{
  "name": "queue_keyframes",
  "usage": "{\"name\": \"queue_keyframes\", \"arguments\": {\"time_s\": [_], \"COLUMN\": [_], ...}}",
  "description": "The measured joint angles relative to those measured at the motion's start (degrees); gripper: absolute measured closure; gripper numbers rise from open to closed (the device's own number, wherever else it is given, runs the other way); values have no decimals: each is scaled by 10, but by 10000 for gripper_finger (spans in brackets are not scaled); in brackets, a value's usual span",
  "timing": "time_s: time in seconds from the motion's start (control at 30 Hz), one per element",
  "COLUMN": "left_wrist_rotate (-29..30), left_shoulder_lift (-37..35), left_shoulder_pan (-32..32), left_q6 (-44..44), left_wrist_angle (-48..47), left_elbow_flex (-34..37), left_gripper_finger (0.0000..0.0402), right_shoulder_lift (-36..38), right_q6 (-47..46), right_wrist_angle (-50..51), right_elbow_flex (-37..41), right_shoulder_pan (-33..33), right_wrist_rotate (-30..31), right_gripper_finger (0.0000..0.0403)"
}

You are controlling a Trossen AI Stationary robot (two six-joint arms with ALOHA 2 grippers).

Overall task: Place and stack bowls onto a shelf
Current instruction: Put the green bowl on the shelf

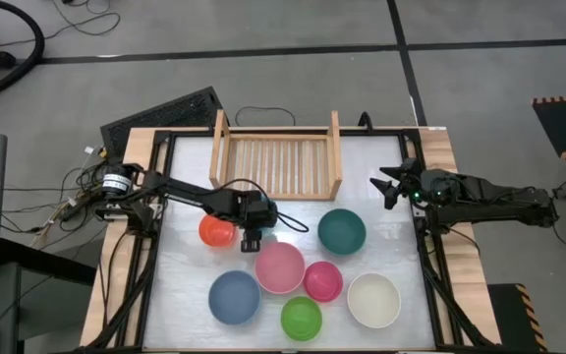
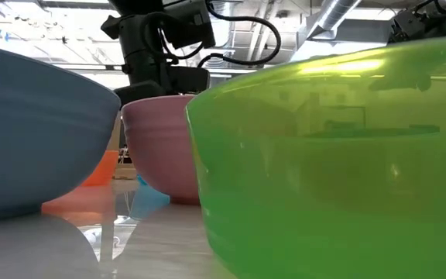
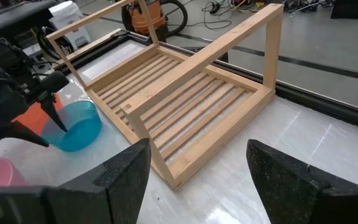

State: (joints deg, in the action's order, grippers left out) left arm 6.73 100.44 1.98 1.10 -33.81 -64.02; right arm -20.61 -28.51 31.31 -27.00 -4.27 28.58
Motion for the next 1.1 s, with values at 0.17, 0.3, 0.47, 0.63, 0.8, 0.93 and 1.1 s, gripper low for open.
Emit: {"name": "queue_keyframes", "arguments": {"time_s": [0.17,0.3,0.47,0.63,0.8,0.93,1.1], "left_wrist_rotate": [-7,34,73,5,-43,-58,-66], "left_shoulder_lift": [0,-1,-1,-1,16,60,120], "left_shoulder_pan": [0,0,3,-2,-10,-10,0], "left_q6": [-32,-86,-214,-320,-400,-434,-471], "left_wrist_angle": [-22,-50,-24,104,154,168,167], "left_elbow_flex": [-42,-93,-151,-162,-163,-173,-219], "left_gripper_finger": [193,155,129,127,127,127,127], "right_shoulder_lift": [0,0,0,0,0,0,0], "right_q6": [0,0,0,0,0,0,-2], "right_wrist_angle": [0,0,0,0,0,2,6], "right_elbow_flex": [0,0,0,0,0,0,0], "right_shoulder_pan": [0,0,0,0,0,0,-3], "right_wrist_rotate": [0,0,0,0,0,0,-1], "right_gripper_finger": [110,110,110,110,110,110,110]}}
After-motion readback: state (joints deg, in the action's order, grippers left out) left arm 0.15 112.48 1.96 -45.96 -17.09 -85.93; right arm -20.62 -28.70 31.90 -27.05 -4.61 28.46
